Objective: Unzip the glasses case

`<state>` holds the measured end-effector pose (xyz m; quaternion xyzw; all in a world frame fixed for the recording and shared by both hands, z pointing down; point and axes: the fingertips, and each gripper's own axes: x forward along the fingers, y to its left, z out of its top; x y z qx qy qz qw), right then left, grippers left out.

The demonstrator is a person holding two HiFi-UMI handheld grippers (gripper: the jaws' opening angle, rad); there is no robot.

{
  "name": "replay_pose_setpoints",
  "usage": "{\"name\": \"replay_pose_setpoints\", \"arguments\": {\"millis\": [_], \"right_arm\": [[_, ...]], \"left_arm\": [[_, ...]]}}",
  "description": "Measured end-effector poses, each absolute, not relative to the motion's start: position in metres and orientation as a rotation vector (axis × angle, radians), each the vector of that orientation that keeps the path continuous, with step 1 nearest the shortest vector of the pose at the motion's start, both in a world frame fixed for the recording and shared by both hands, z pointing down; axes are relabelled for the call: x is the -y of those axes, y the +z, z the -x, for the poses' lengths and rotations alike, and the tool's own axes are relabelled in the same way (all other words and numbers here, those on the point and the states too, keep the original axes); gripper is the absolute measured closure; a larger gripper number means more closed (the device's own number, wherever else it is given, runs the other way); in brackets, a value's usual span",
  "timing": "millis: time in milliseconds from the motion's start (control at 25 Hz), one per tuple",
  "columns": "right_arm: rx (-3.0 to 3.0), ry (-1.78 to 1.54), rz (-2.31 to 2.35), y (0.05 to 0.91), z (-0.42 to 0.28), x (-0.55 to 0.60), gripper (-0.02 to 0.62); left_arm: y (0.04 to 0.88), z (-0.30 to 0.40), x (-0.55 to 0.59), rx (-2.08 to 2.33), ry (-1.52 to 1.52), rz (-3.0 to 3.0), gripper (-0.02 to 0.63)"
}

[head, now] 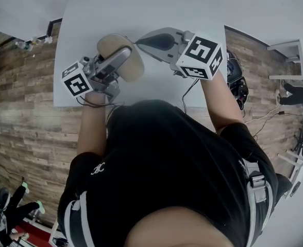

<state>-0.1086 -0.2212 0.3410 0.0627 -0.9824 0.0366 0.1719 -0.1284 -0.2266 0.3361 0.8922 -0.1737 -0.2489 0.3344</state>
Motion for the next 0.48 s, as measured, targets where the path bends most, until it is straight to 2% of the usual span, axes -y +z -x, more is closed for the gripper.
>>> {"name": "replay_pose_setpoints", "arguments": {"millis": [480], "right_arm": [[2.694,0.178,-0.215,0.389,0.099,0.213,0.578]], "left_arm": [[0.367,0.136,0.235,0.547,-0.694,-2.123,0.313]]}}
